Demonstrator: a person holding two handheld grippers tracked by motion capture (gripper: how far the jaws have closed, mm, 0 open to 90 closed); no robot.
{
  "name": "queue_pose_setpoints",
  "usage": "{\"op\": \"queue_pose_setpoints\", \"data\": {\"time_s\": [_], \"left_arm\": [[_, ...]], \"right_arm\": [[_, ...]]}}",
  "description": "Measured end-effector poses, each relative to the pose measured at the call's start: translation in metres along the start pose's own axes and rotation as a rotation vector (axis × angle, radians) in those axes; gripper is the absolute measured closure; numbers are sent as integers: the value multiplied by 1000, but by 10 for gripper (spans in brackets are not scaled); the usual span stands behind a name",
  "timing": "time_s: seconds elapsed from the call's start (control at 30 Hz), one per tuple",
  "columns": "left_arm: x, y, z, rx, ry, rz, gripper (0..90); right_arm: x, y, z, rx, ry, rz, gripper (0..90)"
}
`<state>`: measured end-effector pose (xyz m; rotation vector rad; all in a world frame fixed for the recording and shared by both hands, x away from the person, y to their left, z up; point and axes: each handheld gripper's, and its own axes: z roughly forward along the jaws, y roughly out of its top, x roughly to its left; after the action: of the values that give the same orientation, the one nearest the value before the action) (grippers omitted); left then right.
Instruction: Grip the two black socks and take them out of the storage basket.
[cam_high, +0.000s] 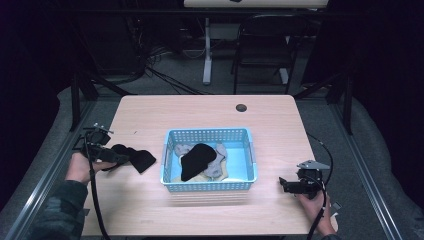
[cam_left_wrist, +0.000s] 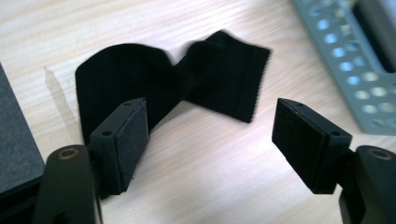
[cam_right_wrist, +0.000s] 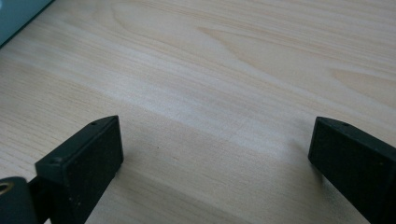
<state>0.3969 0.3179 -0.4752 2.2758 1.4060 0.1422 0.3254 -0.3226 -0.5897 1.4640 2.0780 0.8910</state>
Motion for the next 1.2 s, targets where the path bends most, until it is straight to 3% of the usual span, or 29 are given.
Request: {"op": "queue_pose_setpoints", "data": {"time_s": [0.23,0.53,0.57,0.7,0.87,1.2], "left_arm": [[-26,11,-17,-40,-7,78,191],[-62,32,-16,-67,-25,172,91],[-70,38,-12,-68,-31,196,91],[-82,47,-5,-72,-38,220,72],[-108,62,12,-63,-59,266,46],[-144,83,46,-47,-99,332,37]], "right_arm": [[0,0,0,1,0,1,25],[0,0,0,1,0,0,25],[0,0,0,1,1,0,25],[0,0,0,-1,1,0,26],[0,0,0,1,1,1,26],[0,0,0,-1,2,-1,26]]}}
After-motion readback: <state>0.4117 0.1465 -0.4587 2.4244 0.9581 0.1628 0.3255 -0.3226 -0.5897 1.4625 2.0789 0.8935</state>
